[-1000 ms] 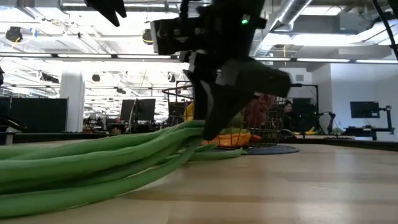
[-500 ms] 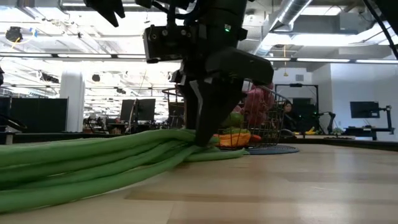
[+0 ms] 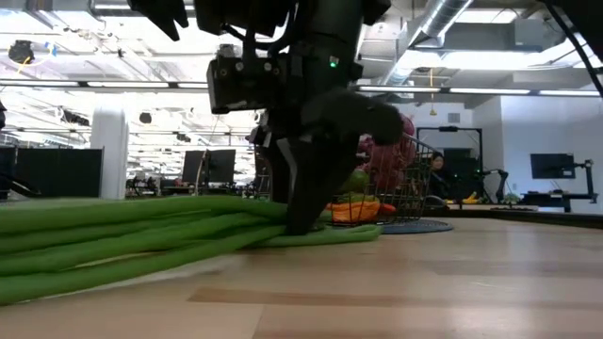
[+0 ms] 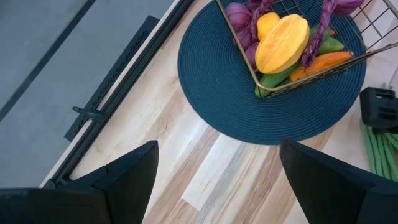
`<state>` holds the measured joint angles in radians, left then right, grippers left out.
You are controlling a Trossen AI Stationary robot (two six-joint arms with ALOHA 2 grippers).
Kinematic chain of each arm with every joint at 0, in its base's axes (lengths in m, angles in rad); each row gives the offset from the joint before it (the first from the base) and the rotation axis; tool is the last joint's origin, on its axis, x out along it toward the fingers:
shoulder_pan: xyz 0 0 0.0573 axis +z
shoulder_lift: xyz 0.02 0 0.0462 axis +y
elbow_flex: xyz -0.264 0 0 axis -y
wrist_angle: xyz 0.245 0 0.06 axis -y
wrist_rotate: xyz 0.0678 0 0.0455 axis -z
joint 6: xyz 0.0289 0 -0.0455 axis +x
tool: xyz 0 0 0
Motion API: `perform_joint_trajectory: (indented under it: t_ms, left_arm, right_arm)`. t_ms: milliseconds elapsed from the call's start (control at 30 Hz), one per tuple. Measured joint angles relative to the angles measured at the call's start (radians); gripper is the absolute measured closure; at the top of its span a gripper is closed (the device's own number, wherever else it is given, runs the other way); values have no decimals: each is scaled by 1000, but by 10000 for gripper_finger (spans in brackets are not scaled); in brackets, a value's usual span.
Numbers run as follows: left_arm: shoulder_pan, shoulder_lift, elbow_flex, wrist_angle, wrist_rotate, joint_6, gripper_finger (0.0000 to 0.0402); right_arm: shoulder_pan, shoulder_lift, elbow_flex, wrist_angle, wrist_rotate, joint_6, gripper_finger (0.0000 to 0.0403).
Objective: Build produce basket
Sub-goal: Put the string beans into the wire basket
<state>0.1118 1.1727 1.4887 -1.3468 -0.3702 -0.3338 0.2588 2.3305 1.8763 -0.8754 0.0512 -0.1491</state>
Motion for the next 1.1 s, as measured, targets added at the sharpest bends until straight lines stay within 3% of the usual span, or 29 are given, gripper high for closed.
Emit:
perform_joint_trajectory:
  t_ms: [333,433,600,900,1100]
  left_arm:
    - [0,0,0,0,0,1,79]
    - [0,0,0,1,0,1,79]
    - [0,0,0,1,-1,1,79]
    - [0,0,0,5,-1,0,79]
    - [0,0,0,14,-2,-1,79]
  right_arm:
    - [-18,38,3,2,-1,33,209]
    - [-21,39,2,1,-13,44,255]
    - [-21,37,2,1,-31,44,374]
    - [-27,34,7,-7,-53,140,377]
    - [-32,44,103,-51,-26,227,377]
